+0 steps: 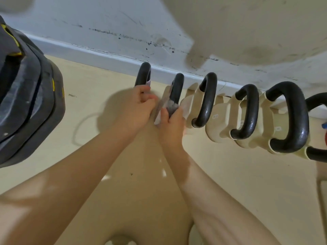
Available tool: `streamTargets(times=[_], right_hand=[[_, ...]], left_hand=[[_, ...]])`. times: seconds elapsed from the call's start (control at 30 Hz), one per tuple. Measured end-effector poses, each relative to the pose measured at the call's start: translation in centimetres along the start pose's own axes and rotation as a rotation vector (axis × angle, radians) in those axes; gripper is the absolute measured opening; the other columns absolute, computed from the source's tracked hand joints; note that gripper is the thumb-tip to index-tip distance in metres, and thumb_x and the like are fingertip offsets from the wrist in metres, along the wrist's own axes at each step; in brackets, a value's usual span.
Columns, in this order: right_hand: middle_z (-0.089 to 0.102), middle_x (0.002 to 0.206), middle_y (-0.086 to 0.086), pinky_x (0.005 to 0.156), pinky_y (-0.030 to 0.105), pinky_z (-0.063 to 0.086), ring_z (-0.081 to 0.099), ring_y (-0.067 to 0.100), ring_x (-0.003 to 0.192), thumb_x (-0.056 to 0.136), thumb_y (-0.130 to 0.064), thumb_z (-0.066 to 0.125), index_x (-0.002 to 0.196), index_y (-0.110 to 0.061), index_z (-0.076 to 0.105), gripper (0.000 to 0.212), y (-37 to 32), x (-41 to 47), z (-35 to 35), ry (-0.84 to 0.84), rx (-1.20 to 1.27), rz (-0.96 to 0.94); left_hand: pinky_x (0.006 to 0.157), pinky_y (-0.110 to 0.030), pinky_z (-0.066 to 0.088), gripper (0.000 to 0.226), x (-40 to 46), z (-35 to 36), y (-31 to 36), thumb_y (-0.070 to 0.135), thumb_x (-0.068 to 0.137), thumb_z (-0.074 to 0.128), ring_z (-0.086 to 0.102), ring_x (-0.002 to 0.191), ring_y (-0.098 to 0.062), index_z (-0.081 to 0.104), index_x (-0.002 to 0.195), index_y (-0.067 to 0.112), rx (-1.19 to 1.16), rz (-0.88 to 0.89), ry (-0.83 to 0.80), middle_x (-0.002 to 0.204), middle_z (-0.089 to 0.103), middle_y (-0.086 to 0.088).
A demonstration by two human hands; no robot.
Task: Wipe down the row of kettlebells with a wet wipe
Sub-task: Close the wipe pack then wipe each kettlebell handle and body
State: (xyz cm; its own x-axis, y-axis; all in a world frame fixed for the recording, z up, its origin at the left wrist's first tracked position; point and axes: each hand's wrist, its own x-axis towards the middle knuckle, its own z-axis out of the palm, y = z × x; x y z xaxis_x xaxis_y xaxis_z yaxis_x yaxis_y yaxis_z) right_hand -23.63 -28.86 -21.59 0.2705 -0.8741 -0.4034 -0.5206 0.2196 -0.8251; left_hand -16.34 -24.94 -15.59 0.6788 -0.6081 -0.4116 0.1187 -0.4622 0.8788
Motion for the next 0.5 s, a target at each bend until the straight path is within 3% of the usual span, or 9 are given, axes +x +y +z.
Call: streamTargets(times=[0.03,0.1,0.13,0.2,0.23,0.3,0.37,0.43,0.5], right_hand=[[0.055,0.086,-0.011,0.097,0.042,0.042,0.053,0.023,0.097,0.092,-0.025,0.050,0.093,-0.029,0.051,0.005,0.8,-0.5,0.4,0.044,0.038,0.040],[0.054,0.073,-0.018,0.106,0.028,0.031,0.050,0.026,0.104,0.090,-0.017,0.050,0.077,-0.037,0.053,0.025,1.7,-1.0,1.3,0.112,0.164,0.145],[0.057,0.078,-0.014,0.105,0.022,0.029,0.050,0.025,0.105,0.090,-0.014,0.050,0.084,-0.036,0.054,0.023,1.6,-1.1,1.5,0.111,0.137,0.132],[0.060,0.094,-0.001,0.101,0.029,0.033,0.053,0.023,0.105,0.088,-0.015,0.053,0.097,-0.026,0.052,0.015,1.7,-0.5,1.7,0.091,0.048,0.066],[0.061,0.096,0.001,0.101,0.035,0.036,0.056,0.024,0.103,0.086,-0.016,0.055,0.093,-0.026,0.048,0.014,1.6,0.1,1.6,0.059,0.057,0.031],[0.060,0.085,-0.004,0.096,0.047,0.044,0.062,0.023,0.095,0.083,-0.019,0.059,0.083,-0.027,0.046,0.015,1.2,1.2,1.3,-0.011,0.187,0.012],[0.057,0.080,-0.003,0.090,0.046,0.049,0.062,0.019,0.088,0.083,-0.019,0.059,0.080,-0.027,0.046,0.016,1.6,1.4,1.0,0.014,0.174,-0.069],[0.061,0.097,0.009,0.090,0.038,0.046,0.057,0.016,0.094,0.086,-0.021,0.059,0.097,-0.020,0.053,0.013,2.2,0.4,1.1,0.043,0.050,-0.145],[0.057,0.119,0.013,0.098,0.044,0.041,0.053,0.023,0.110,0.086,-0.031,0.058,0.124,-0.013,0.046,0.044,3.5,-0.1,1.2,0.019,-0.085,-0.186]], left_hand=[[0.070,-0.012,0.043,0.037,0.2,0.4,0.4,0.015,0.091,0.047,0.055,0.080,0.002,0.048,0.128,0.021,0.033,0.000,-0.012,0.097,0.060,0.014],[0.064,-0.009,0.042,0.037,0.7,1.3,1.5,0.023,0.094,0.045,0.052,0.074,0.005,0.044,0.131,0.026,0.145,0.009,-0.085,0.104,0.056,0.015],[0.059,-0.008,0.041,0.035,1.1,1.7,2.0,0.025,0.095,0.043,0.049,0.070,0.004,0.044,0.130,0.027,0.226,0.015,-0.126,0.105,0.055,0.014],[0.061,-0.012,0.039,0.034,1.9,2.1,2.5,0.025,0.095,0.043,0.047,0.068,0.002,0.046,0.129,0.025,0.328,0.034,-0.171,0.106,0.056,0.008],[0.066,-0.016,0.040,0.036,2.3,2.0,2.4,0.026,0.095,0.046,0.048,0.069,0.001,0.045,0.130,0.024,0.333,0.030,-0.175,0.106,0.058,0.006],[0.072,-0.021,0.043,0.038,2.9,1.6,1.9,0.029,0.092,0.051,0.052,0.072,-0.002,0.045,0.130,0.024,0.328,0.011,-0.160,0.101,0.061,0.006],[0.078,-0.025,0.046,0.035,3.1,1.3,1.4,0.032,0.091,0.053,0.056,0.077,-0.008,0.052,0.124,0.024,0.386,-0.003,-0.172,0.097,0.062,0.006],[0.081,-0.025,0.047,0.030,3.0,1.4,1.0,0.029,0.089,0.056,0.059,0.084,-0.011,0.059,0.118,0.022,0.396,-0.021,-0.207,0.098,0.065,0.004],[0.088,-0.030,0.049,0.027,2.7,1.7,0.8,0.026,0.087,0.059,0.061,0.090,-0.013,0.064,0.112,0.020,0.440,-0.023,-0.252,0.095,0.067,0.002]])
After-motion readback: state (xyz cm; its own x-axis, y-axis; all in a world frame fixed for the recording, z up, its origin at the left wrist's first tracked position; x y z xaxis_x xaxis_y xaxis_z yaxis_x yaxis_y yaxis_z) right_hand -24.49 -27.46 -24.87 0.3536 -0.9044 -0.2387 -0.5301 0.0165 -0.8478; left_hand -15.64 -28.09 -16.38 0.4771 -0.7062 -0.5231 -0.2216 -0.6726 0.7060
